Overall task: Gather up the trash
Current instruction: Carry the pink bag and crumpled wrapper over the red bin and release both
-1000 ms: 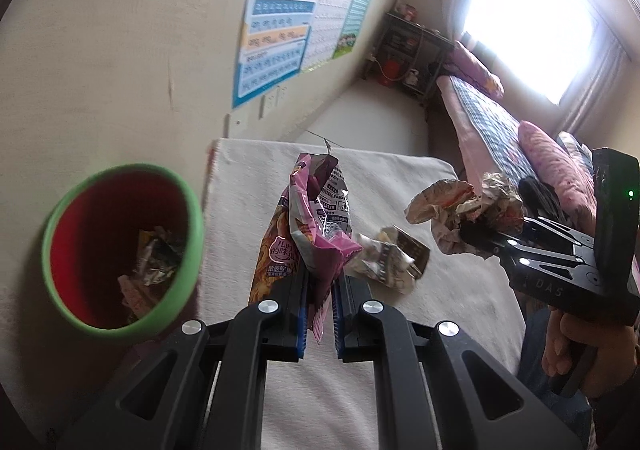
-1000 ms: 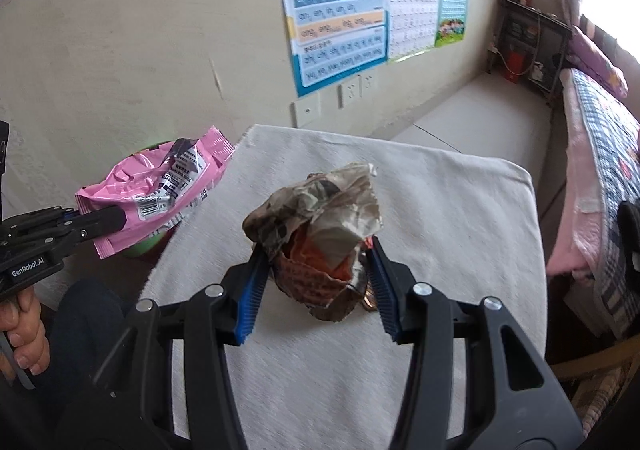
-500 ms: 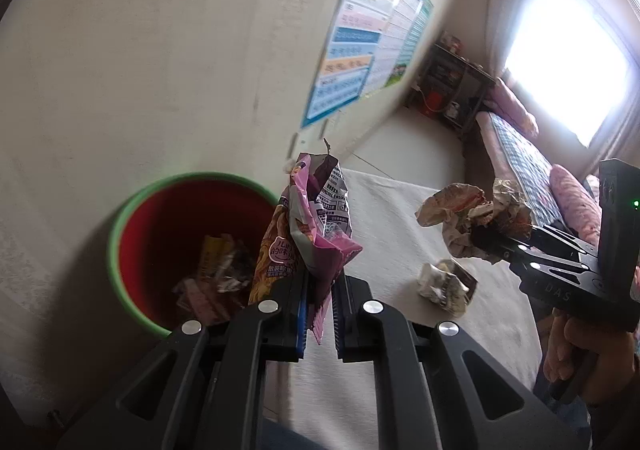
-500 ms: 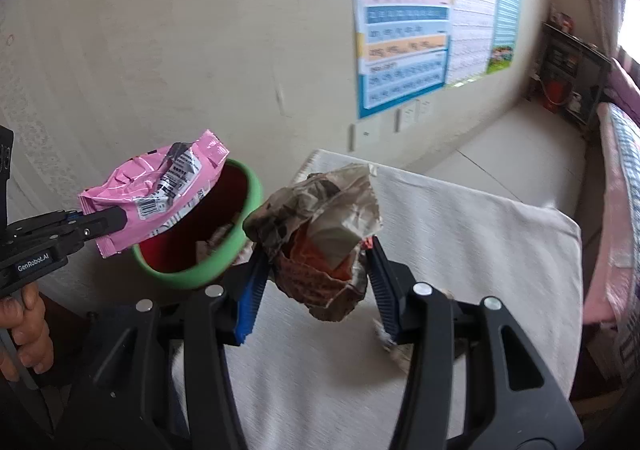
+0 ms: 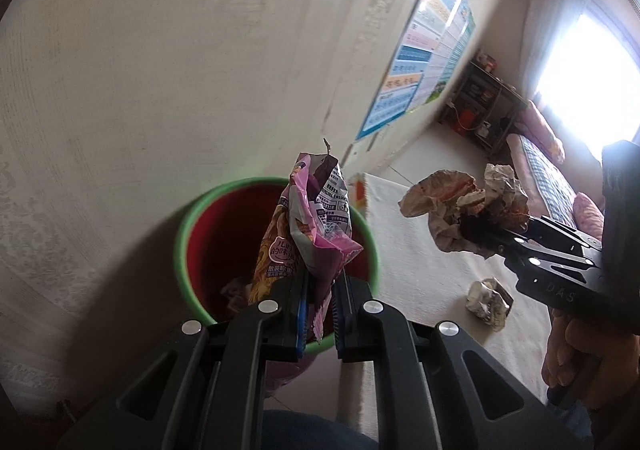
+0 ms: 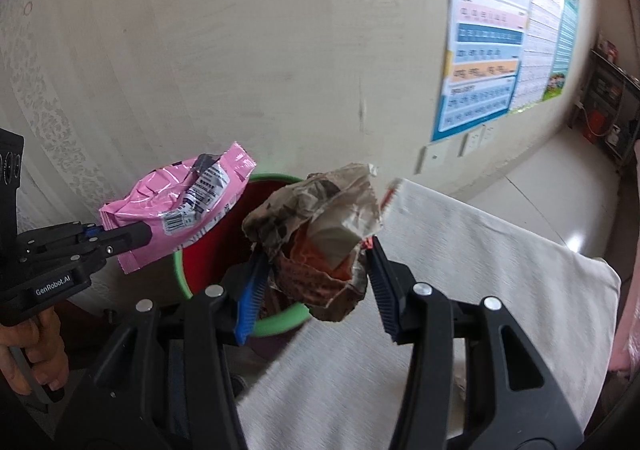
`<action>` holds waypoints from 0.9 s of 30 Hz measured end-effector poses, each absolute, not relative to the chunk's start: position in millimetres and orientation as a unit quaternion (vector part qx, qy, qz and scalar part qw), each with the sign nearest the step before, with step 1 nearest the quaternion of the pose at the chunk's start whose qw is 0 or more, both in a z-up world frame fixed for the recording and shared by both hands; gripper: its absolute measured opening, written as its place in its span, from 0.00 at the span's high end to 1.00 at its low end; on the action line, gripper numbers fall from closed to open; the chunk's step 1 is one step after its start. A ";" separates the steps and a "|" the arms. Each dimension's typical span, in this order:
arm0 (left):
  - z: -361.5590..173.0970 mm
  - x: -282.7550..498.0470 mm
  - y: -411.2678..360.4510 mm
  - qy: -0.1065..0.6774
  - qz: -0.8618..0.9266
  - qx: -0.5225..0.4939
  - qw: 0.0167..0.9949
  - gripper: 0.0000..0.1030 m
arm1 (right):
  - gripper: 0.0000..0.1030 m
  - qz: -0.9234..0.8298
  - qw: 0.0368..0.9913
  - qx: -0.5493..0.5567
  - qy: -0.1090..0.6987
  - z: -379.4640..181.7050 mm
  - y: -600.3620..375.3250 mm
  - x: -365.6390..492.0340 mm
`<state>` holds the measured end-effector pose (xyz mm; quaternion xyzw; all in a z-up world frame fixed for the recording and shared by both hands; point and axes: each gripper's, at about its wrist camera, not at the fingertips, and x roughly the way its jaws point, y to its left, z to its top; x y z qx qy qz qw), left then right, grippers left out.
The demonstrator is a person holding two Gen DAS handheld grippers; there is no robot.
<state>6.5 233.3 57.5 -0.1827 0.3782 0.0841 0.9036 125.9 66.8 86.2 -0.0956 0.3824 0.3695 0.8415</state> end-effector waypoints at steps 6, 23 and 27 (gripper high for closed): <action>51.7 4.7 254.6 0.378 0.093 -0.195 0.900 0.93 | 0.54 0.384 0.833 -0.105 0.385 81.9 92.9 125.5; 30.7 21.5 280.4 0.389 0.106 -0.217 0.889 0.93 | 0.54 0.391 0.814 -0.124 0.412 48.5 135.0 142.4; 25.6 30.8 284.5 0.393 0.103 -0.221 0.887 0.91 | 0.54 0.393 0.809 -0.127 0.418 40.8 144.3 147.7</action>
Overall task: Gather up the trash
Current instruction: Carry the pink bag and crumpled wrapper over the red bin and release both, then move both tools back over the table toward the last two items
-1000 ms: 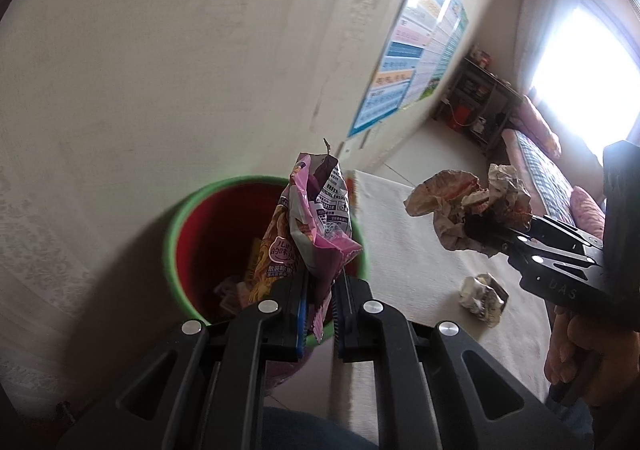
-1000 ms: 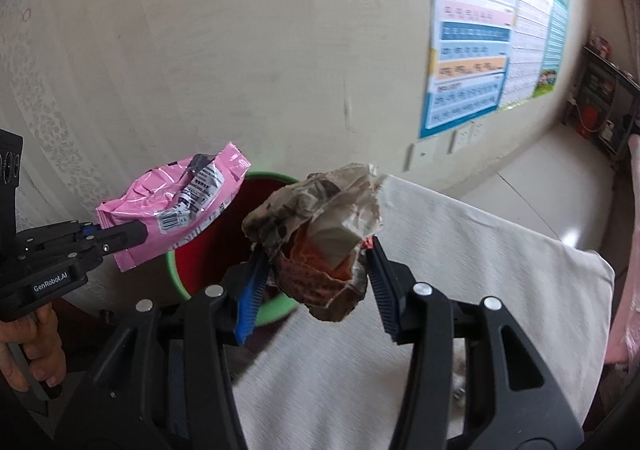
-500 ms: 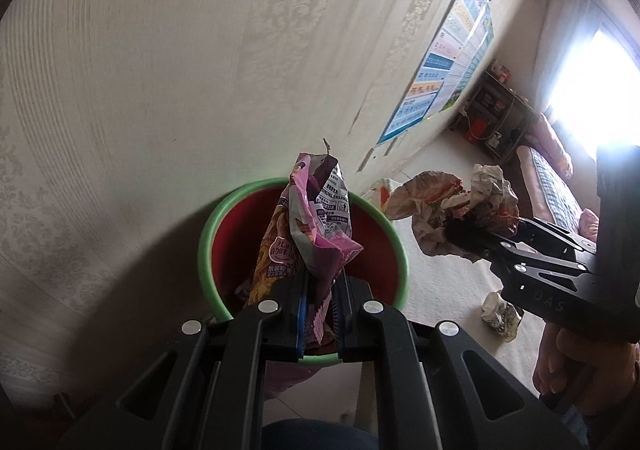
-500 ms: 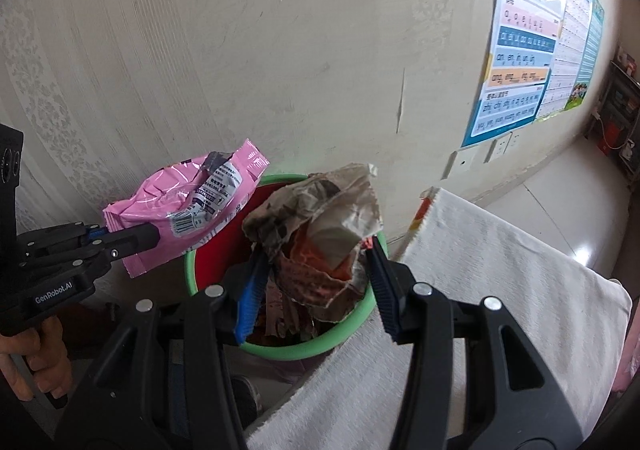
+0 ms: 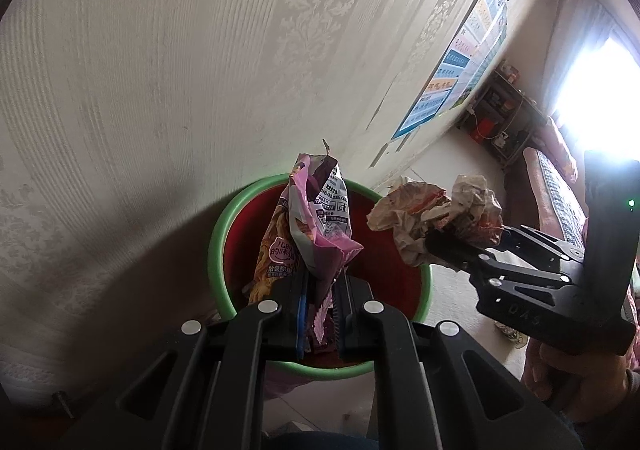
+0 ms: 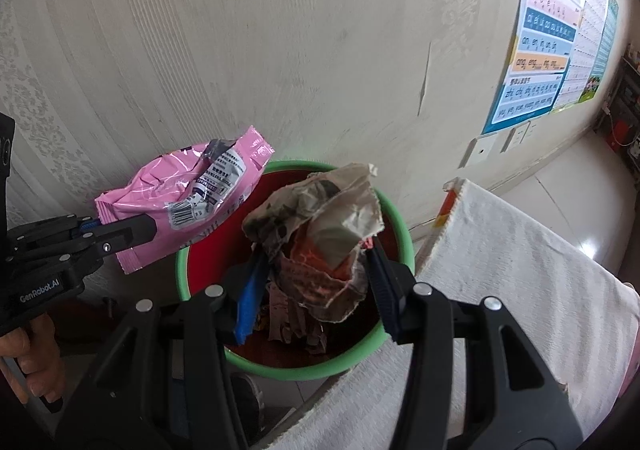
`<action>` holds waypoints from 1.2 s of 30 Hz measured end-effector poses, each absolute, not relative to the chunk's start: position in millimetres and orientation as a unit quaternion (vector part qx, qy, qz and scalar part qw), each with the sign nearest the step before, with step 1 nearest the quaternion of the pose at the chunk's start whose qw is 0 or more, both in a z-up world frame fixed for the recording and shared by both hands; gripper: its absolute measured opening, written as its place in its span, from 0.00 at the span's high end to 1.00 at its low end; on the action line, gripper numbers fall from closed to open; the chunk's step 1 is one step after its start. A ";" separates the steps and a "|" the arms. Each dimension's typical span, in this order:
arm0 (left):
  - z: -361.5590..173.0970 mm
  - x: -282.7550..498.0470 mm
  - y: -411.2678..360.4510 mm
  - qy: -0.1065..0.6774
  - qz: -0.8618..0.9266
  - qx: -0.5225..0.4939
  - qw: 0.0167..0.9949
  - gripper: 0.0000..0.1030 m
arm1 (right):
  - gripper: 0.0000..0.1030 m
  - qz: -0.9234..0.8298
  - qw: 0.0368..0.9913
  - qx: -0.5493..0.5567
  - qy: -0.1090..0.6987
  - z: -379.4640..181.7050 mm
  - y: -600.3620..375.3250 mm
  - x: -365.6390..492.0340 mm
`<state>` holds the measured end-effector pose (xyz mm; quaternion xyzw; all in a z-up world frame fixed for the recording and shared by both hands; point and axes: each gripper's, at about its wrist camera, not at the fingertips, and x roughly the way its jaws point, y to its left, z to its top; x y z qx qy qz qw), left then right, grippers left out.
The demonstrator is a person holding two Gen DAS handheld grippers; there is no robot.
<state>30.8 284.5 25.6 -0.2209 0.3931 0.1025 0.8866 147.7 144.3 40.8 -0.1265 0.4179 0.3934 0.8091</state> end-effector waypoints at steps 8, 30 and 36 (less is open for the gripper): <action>23.5 26.7 285.3 0.372 0.124 -0.229 0.891 0.30 | 0.26 0.385 0.805 -0.137 0.429 29.2 142.2 152.3; 50.4 18.4 208.3 0.376 0.091 -0.185 0.903 0.08 | 0.05 0.339 0.842 -0.109 0.405 65.0 34.1 132.4; 53.1 26.9 164.7 0.384 0.058 -0.176 0.904 0.08 | 0.05 0.310 0.855 -0.096 0.404 70.4 -21.9 130.2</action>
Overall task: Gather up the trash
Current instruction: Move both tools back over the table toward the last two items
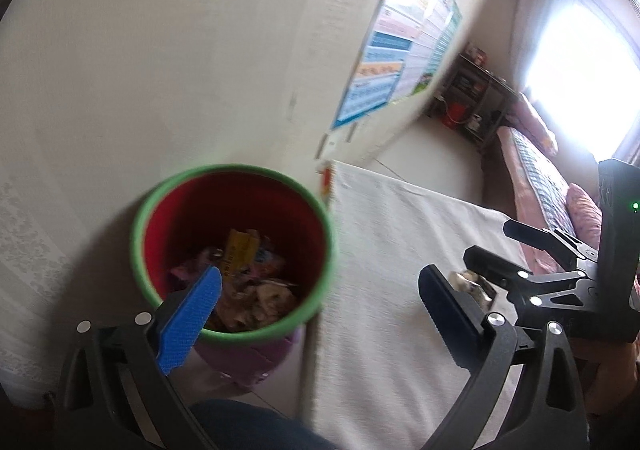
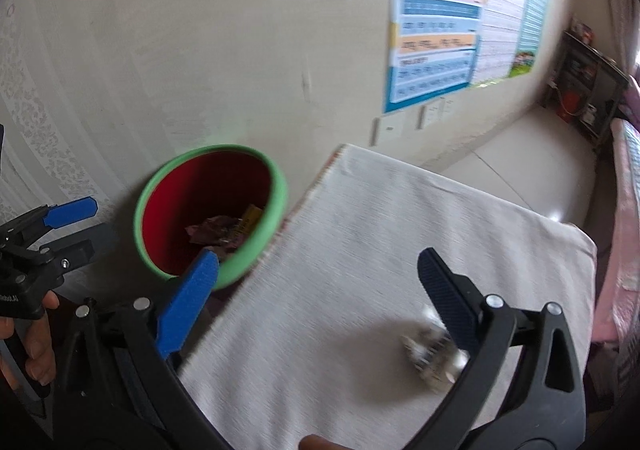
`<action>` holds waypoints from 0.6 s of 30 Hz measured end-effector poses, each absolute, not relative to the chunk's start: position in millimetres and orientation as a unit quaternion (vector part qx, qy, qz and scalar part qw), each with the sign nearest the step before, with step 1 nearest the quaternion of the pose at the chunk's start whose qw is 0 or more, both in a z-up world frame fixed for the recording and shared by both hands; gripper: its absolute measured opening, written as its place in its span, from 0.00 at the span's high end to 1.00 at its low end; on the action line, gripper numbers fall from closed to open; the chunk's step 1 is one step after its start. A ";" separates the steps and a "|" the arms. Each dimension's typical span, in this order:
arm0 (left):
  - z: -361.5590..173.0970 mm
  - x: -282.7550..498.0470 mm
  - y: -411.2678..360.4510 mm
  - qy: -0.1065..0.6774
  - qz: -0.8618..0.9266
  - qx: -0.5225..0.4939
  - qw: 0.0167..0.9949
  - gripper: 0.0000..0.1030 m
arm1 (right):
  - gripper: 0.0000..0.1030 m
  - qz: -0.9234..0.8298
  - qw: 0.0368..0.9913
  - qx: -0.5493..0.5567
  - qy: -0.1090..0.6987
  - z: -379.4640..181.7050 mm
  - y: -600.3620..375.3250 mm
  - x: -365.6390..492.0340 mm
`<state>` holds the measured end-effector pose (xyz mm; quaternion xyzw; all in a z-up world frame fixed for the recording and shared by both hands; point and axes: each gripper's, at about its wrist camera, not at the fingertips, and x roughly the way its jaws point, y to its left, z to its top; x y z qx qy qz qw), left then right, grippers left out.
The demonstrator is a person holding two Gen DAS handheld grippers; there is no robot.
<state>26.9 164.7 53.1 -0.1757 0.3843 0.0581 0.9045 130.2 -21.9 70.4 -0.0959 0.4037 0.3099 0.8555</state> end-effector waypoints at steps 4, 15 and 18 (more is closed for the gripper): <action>53.4 34.7 133.5 0.391 0.033 -0.162 0.905 0.08 | 0.05 0.283 0.865 -0.083 0.407 69.5 -66.8 134.4; 35.0 66.5 47.4 0.418 -0.043 -0.163 0.892 0.08 | 0.05 0.205 0.874 -0.056 0.436 40.8 -175.1 151.4; 28.4 74.9 27.3 0.426 -0.060 -0.166 0.887 0.08 | 0.05 0.198 0.873 -0.057 0.443 34.0 -189.0 149.7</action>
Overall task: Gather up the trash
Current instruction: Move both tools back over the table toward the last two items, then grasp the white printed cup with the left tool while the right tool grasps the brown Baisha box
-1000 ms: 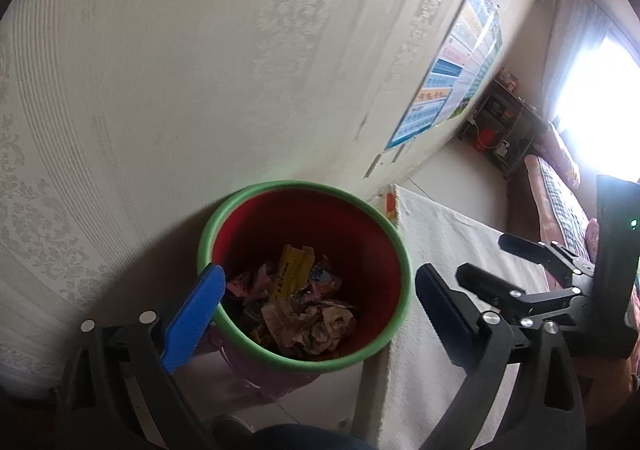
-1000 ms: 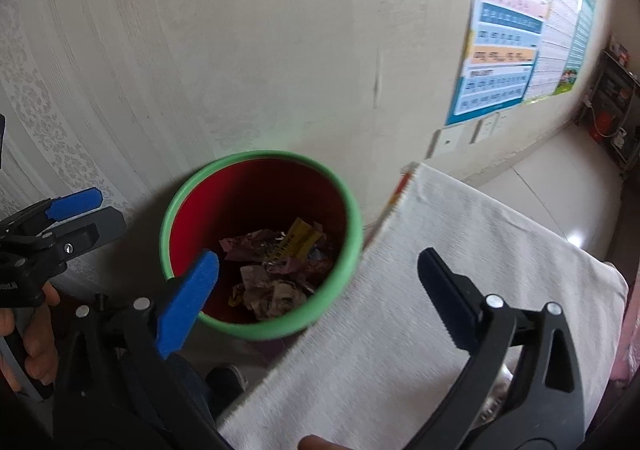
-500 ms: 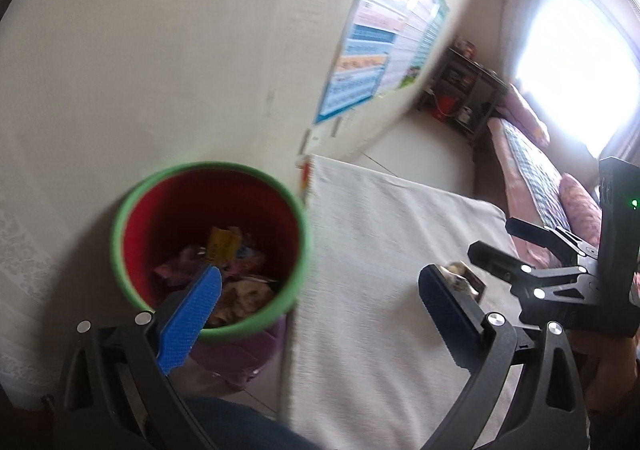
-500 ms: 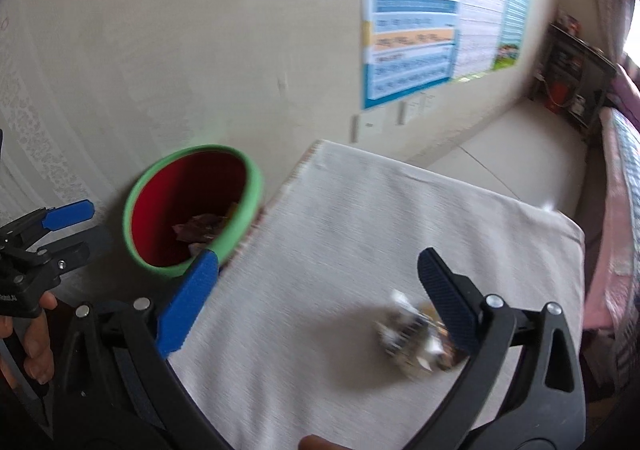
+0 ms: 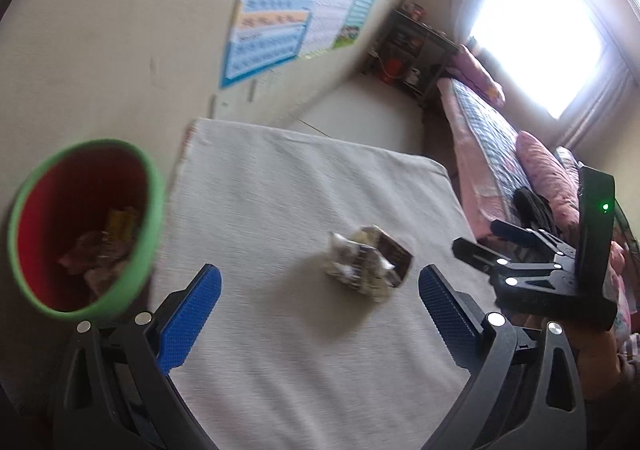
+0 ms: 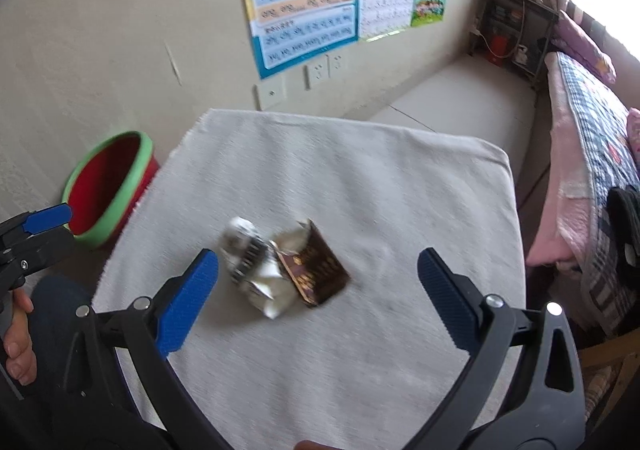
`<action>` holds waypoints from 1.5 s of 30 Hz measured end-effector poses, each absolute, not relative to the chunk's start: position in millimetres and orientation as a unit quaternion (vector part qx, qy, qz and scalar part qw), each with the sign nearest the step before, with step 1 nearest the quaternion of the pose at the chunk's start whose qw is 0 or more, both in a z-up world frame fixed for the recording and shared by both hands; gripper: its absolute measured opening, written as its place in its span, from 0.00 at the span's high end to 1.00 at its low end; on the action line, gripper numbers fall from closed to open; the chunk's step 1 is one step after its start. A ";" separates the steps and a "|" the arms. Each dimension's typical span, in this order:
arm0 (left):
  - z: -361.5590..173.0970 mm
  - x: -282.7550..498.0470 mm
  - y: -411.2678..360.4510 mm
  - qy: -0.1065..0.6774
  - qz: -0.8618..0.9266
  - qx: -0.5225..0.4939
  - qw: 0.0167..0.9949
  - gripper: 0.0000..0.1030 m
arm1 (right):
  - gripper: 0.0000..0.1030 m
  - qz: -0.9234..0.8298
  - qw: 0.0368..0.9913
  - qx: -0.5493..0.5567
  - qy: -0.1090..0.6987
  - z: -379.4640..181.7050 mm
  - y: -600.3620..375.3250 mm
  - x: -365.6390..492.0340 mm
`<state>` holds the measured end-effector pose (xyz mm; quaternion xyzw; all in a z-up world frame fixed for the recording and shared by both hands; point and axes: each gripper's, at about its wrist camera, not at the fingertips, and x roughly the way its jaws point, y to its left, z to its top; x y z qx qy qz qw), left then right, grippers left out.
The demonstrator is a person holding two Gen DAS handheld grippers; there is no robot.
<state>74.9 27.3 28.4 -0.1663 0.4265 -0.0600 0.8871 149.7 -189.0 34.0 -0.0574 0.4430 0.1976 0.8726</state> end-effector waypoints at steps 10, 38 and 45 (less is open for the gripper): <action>-14.7 113.8 -14.4 0.486 -0.074 -0.206 0.846 0.08 | 0.07 0.189 0.857 -0.072 0.475 -2.9 -211.8 160.0; -90.4 173.6 -25.8 0.569 -0.106 -0.227 0.783 0.91 | 0.13 0.242 0.820 -0.076 0.513 -69.9 -191.8 189.7; -82.4 174.6 -25.1 0.562 -0.110 -0.179 0.800 0.92 | 0.13 0.248 0.815 -0.088 0.516 -76.5 -176.6 194.2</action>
